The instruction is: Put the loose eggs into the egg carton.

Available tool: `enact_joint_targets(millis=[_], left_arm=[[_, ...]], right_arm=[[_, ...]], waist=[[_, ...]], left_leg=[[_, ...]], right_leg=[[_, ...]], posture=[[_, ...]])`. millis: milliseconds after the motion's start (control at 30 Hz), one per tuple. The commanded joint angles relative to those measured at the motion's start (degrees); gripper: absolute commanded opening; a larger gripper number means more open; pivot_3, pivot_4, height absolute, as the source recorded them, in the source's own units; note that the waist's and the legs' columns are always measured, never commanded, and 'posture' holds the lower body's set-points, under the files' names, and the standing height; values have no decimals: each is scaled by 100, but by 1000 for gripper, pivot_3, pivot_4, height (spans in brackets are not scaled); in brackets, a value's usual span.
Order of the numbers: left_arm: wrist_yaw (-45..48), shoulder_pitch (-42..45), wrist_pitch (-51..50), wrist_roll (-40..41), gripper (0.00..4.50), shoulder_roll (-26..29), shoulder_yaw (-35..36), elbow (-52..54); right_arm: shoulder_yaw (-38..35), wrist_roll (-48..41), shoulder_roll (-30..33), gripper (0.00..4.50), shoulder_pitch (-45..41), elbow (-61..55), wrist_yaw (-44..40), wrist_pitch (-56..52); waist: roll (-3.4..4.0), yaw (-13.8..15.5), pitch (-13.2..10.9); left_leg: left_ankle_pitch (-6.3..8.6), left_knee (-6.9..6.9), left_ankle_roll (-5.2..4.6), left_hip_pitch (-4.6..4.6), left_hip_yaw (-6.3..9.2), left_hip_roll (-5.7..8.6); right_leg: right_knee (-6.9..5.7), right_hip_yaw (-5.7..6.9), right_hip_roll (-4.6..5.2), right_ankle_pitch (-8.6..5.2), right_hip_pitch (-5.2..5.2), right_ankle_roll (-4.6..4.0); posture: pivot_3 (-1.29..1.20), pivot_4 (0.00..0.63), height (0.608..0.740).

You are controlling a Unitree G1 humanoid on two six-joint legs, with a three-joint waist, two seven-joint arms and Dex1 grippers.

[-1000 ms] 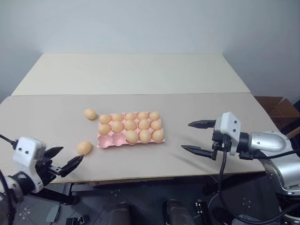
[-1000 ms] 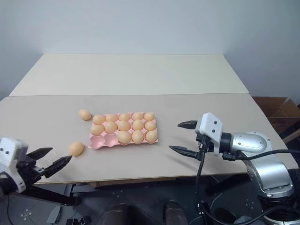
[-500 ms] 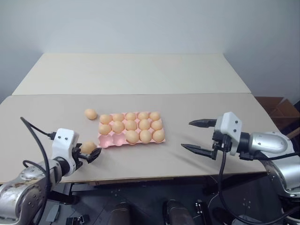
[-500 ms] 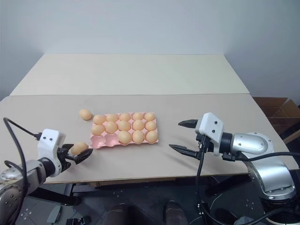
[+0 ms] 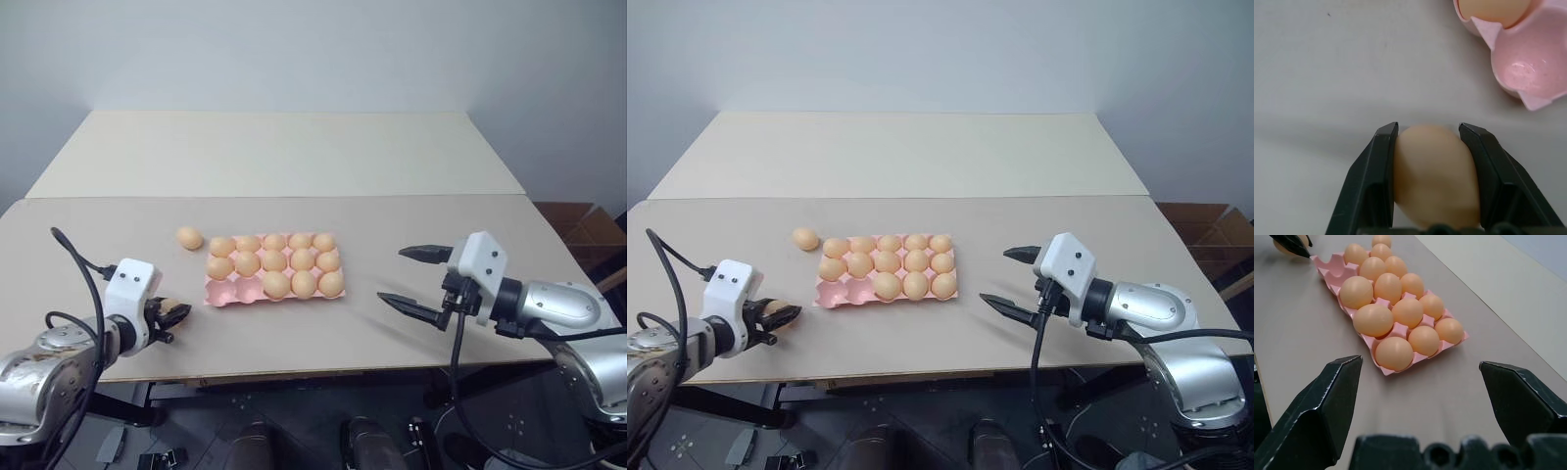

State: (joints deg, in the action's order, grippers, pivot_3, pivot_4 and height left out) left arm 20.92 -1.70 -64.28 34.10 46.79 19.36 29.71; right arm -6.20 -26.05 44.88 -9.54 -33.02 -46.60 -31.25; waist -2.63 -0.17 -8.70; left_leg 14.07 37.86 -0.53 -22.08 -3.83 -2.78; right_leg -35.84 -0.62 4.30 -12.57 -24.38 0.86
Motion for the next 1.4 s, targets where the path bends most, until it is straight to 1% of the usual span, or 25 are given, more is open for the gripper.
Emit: enact_joint_targets(millis=[33,67,133,233,300,333,433,533,600,633,733,800,833,1000,1067,1167,1233,1333,1400], left_arm=[[512,103,314,255,1832,207,543,414],[603,185,333,345,1832,197,619,445],[806,481,484,488,1832,165,454,526],[914,1026,645,482,1832,3,-140,420],[952,1370,865,255,1832,-145,-692,224],[960,1542,978,120,1832,-228,-968,101],[1000,1939,1222,-200,1832,-406,-1552,-277],[1174,2136,1453,-414,1832,-464,-1871,-585],[1238,2263,1372,-438,2442,-453,-1956,-722],[1240,2311,1345,-460,2653,-439,-1968,-739],[1319,2309,1410,-476,3572,-323,-1862,-583],[1309,2267,1396,-437,4319,-265,-1668,-425],[1316,2220,1385,-354,4486,-228,-1457,-328],[1735,1680,1717,-53,4486,13,-285,-216],[2020,1223,2138,-151,4486,124,225,-313],[2670,417,3060,-330,4486,210,954,-597],[3221,9,3497,-161,4486,180,1447,-857],[3967,-590,3579,7,4486,402,1925,-1201],[4107,-806,3515,134,4486,391,2137,-1316]], right_arm=[[-227,-98,21,4500,-5,-236,153,-61],[-222,-102,22,4500,-7,-245,170,-69],[-202,-89,13,4500,-23,-267,246,-109],[-180,-58,3,4500,-7,-307,337,-145],[-194,-58,3,4500,40,-361,385,-164],[-205,-59,7,4500,66,-392,412,-172],[-224,-63,1,4500,106,-473,496,-198],[-234,-67,-15,4500,116,-530,586,-225],[-234,-58,-19,4500,134,-564,654,-234],[-242,-66,-23,4500,142,-586,688,-246],[-290,-110,-46,4500,165,-656,755,-266],[-299,-118,-66,4500,165,-675,780,-271],[-287,-120,-77,4500,151,-676,784,-273],[-249,-136,-80,4500,82,-588,664,-178],[-244,-130,-50,4500,44,-486,548,-101],[-288,-97,10,4500,-33,-232,307,65],[-322,-93,47,4500,-89,-45,125,197],[-364,-98,92,4500,-143,274,-248,523],[-384,-131,91,4500,-152,418,-434,678]], waist=[[0,6,0],[0,17,0],[0,71,0],[0,102,0],[0,93,0],[0,91,0],[-1,71,0],[-1,28,0],[-1,22,-1],[-1,24,-1],[-1,24,-1],[-1,27,-1],[-2,27,-1],[0,-27,-1],[1,-43,-2],[1,-56,-2],[1,-49,-2],[1,-29,-3],[2,-13,-3]], left_leg=[[0,0,0,-3,-1,0],[0,0,0,-3,-1,0],[-1,1,0,-1,-1,2],[-2,2,1,1,-4,7],[-2,3,1,1,-5,11],[-2,3,1,1,-5,12],[-2,3,0,-5,-3,14],[-1,3,-2,-8,-1,11],[0,2,-3,-8,0,8],[0,2,-3,-9,2,8],[0,2,-3,-8,2,9],[0,2,-3,-8,1,10],[0,3,-3,-9,1,10],[0,2,-3,-8,1,6],[0,2,-3,-6,1,4],[0,2,-3,-1,-4,3],[0,2,-3,-1,-6,3],[0,2,-3,0,-10,3],[0,2,-3,0,-9,0]], right_leg=[[0,0,1,0,-3,-1],[0,0,1,-4,-3,-7],[0,3,3,-10,0,-18],[0,3,6,-13,8,-23],[2,0,6,-8,10,-14],[4,-2,6,2,12,3],[9,-2,3,10,8,18],[9,-2,-4,10,4,19],[7,-1,-6,9,3,18],[7,1,-6,9,3,19],[7,0,-4,9,4,21],[7,-1,-1,8,4,23],[7,0,-1,8,4,23],[7,0,-3,7,1,23],[3,2,-4,5,2,19],[3,1,-1,3,4,16],[5,2,0,-4,2,3],[4,2,4,-18,3,-19],[4,5,3,-24,3,-14]], posture=[[0,150,740],[0,150,740],[0,150,740],[0,150,740],[0,150,740],[0,150,740],[0,150,740],[0,150,740],[0,150,740],[0,150,740],[0,150,740],[0,150,740],[0,150,740],[0,150,740],[0,150,740],[0,150,740],[0,150,740],[0,150,740],[0,150,740]])
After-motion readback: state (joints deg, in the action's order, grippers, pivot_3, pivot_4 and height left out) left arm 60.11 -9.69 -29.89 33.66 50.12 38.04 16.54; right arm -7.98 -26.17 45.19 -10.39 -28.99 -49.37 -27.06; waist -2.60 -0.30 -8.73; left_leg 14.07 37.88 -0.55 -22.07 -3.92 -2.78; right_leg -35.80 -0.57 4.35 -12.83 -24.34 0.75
